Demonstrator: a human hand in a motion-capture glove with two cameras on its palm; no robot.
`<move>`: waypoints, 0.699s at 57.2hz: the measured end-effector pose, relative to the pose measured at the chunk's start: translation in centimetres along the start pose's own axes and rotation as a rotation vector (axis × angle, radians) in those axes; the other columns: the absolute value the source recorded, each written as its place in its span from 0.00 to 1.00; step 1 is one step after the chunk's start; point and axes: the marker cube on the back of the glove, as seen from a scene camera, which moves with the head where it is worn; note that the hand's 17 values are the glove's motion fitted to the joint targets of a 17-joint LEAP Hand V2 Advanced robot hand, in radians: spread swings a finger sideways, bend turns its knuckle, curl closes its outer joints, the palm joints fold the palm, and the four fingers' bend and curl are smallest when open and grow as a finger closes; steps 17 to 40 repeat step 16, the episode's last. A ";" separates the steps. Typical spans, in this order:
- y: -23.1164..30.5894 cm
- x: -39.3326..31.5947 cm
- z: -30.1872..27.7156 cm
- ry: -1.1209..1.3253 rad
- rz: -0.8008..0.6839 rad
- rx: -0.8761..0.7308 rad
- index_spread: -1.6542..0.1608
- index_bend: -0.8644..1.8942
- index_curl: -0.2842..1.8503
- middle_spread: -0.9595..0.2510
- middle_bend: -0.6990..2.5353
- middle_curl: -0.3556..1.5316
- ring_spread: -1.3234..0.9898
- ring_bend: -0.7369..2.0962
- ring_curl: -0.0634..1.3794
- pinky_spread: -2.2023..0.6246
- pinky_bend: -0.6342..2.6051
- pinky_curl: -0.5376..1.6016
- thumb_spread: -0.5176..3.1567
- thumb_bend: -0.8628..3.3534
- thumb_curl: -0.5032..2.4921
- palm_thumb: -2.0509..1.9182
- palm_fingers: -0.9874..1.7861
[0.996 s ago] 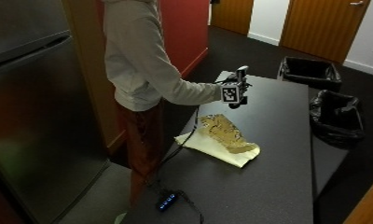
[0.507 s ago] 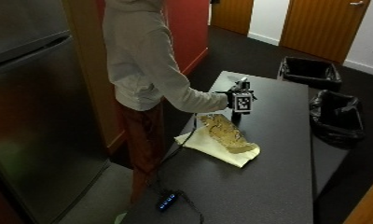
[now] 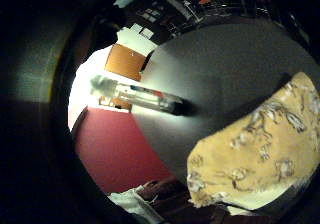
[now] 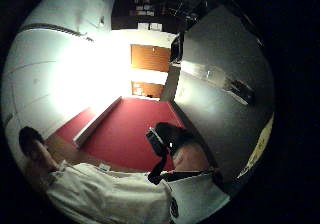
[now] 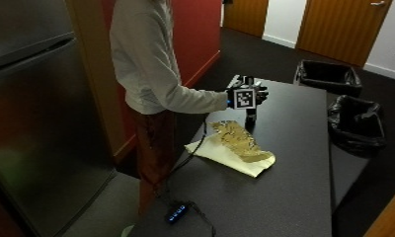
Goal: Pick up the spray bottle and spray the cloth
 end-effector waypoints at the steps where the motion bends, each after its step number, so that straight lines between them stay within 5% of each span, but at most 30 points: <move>1: 0.2 0.0 -0.4 0.007 0.001 0.014 0.74 0.35 0.25 0.73 0.28 0.39 0.53 0.41 0.28 0.79 0.33 0.43 0.38 0.20 0.32 0.64 0.51; 14: 6.6 -1.8 -4.6 0.003 0.008 0.063 0.73 0.36 0.24 0.73 0.29 0.39 0.53 0.40 0.28 0.80 0.32 0.42 0.38 0.20 0.30 0.65 0.52; 40: 6.8 -1.5 -4.9 0.034 0.007 0.103 0.73 0.36 0.24 0.73 0.29 0.39 0.53 0.40 0.28 0.80 0.32 0.42 0.38 0.20 0.30 0.65 0.53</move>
